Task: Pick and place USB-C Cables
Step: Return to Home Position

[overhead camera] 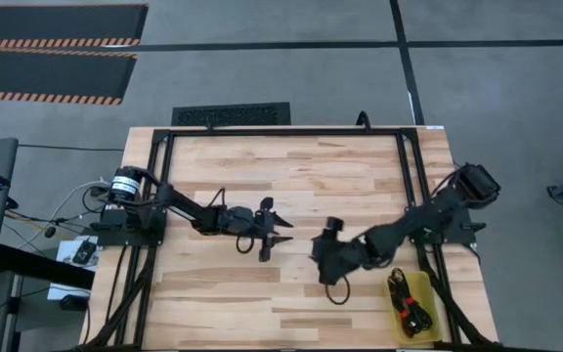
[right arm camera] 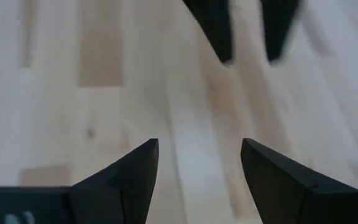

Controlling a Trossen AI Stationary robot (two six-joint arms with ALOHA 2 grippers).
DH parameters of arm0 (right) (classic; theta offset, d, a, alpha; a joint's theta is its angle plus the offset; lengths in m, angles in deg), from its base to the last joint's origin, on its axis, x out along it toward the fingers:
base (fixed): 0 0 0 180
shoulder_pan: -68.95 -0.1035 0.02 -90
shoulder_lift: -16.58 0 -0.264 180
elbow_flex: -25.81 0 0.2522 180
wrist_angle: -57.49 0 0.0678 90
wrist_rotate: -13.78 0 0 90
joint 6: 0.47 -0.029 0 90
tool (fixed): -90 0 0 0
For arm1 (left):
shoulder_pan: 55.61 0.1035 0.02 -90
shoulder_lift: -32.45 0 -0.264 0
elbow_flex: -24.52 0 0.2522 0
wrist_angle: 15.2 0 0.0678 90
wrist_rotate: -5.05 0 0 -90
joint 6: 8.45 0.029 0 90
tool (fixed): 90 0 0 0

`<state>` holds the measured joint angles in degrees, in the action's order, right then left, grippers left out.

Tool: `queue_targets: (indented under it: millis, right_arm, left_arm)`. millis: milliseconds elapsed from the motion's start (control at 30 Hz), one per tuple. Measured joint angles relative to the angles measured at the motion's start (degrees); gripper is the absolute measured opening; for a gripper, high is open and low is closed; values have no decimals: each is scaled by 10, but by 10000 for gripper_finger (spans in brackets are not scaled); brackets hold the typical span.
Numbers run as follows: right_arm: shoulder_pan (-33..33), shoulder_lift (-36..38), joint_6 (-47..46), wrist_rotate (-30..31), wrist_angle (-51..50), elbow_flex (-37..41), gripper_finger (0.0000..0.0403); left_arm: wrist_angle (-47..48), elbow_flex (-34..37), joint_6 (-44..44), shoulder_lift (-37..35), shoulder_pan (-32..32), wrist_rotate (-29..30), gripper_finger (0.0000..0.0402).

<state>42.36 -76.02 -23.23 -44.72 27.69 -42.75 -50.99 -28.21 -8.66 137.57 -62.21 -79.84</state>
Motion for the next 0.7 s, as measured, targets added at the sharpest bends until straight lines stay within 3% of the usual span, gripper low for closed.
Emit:
queue_targets:
  millis: [133, 400, 533, 700]
  right_arm:
    - [41, 0, 106, -88, 119, 28, 237]
    - [117, 2, 222, -239, 209, 31, 187]
    - [166, 21, 243, -339, 219, 31, 145]
    - [218, 60, 248, -420, 226, 31, 85]
  left_arm:
    - [14, 0, -4, 0, -26, 24, 139]
    - [14, 4, -45, -19, -66, 55, 97]
    - [25, 39, -65, -85, -67, 62, 61]
    - [24, 124, -27, -229, -67, 108, 15]
